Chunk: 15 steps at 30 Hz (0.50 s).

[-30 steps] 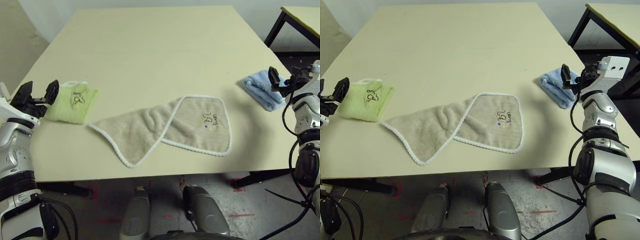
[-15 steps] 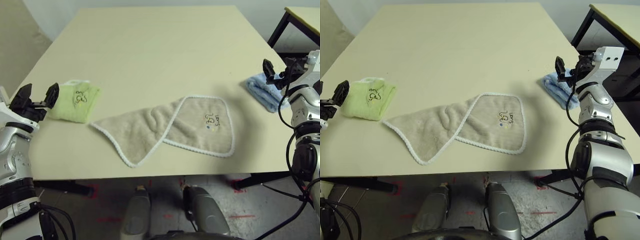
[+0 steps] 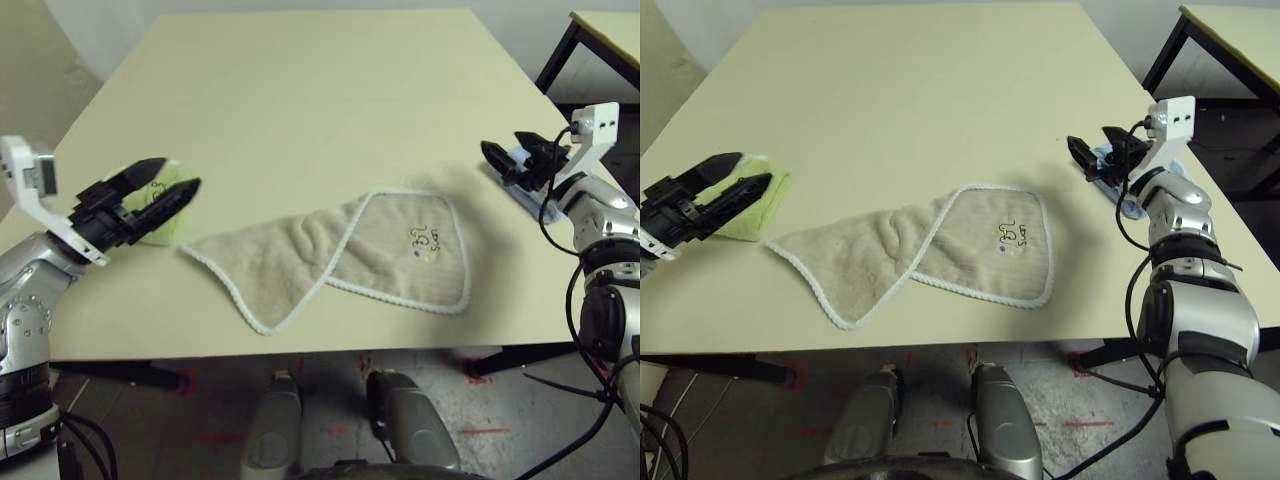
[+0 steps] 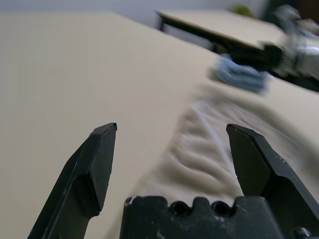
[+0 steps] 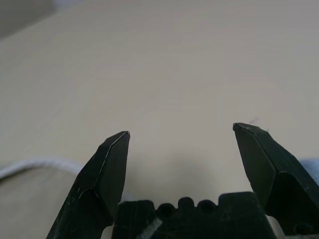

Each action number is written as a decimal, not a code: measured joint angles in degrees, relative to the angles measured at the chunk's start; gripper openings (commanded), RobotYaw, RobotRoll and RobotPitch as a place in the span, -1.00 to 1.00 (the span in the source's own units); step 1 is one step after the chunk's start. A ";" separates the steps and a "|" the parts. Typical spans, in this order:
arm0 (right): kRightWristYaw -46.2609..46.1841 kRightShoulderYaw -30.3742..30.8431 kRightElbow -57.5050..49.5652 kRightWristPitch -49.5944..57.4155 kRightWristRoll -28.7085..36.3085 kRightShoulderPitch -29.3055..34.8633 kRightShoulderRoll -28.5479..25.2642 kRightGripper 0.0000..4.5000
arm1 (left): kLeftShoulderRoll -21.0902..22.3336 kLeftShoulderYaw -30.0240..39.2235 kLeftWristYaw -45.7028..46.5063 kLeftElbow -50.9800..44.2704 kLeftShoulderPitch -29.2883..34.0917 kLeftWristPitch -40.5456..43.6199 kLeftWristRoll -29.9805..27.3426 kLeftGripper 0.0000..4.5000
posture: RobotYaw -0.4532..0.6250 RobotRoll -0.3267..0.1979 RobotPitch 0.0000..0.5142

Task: Fold the towel and set it aside.

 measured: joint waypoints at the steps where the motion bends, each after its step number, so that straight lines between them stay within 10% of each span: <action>1: 0.68 1.15 0.49 1.67 -0.72 -0.64 0.00 1.00 | 0.14 -0.61 -0.60 -0.02 -0.21 0.32 0.00 0.99 | 0.12 0.25 -0.62; 15: -1.81 7.83 6.34 13.45 -8.67 -3.97 3.82 1.00 | 0.30 -4.59 -2.85 -1.59 -2.91 0.63 1.51 0.99 | 0.17 0.25 -0.56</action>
